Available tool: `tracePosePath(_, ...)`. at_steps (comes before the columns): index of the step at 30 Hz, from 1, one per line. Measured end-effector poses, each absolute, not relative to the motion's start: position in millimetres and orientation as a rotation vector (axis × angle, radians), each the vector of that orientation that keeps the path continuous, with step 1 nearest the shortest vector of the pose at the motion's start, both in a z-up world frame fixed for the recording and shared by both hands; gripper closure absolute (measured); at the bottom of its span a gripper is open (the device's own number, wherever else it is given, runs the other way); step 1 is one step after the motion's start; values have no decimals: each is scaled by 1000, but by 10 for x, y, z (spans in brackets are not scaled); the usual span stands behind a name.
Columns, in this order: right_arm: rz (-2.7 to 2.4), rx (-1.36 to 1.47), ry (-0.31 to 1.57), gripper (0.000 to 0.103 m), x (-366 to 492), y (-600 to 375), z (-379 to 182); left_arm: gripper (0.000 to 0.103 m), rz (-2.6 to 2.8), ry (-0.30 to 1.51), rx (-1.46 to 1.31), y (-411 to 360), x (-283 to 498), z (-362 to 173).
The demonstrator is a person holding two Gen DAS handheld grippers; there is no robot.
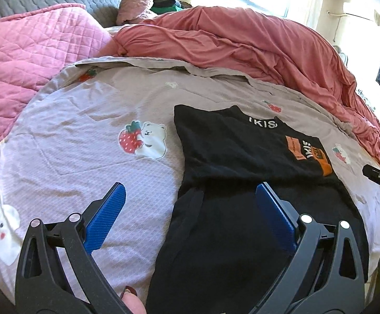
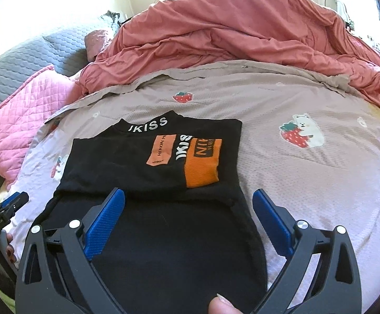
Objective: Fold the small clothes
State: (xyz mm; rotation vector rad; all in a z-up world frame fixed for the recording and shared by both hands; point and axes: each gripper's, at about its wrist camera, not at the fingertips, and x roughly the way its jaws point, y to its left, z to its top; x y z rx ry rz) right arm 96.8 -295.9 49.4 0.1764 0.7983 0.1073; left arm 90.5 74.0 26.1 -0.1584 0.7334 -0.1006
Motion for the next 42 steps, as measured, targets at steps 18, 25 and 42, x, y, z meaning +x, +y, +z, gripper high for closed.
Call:
tracePosePath(18,133,154,824,5,381,-3070,498,10,-75,853,-107,832,477,151)
tracePosePath(25,128,147,839,5,188,-3159,486,10,-80,914,-146,921,303,74)
tracePosePath(42,148,135,1017,32,-449,-3248,39,10,-91,1052,-229,1009,125,-230)
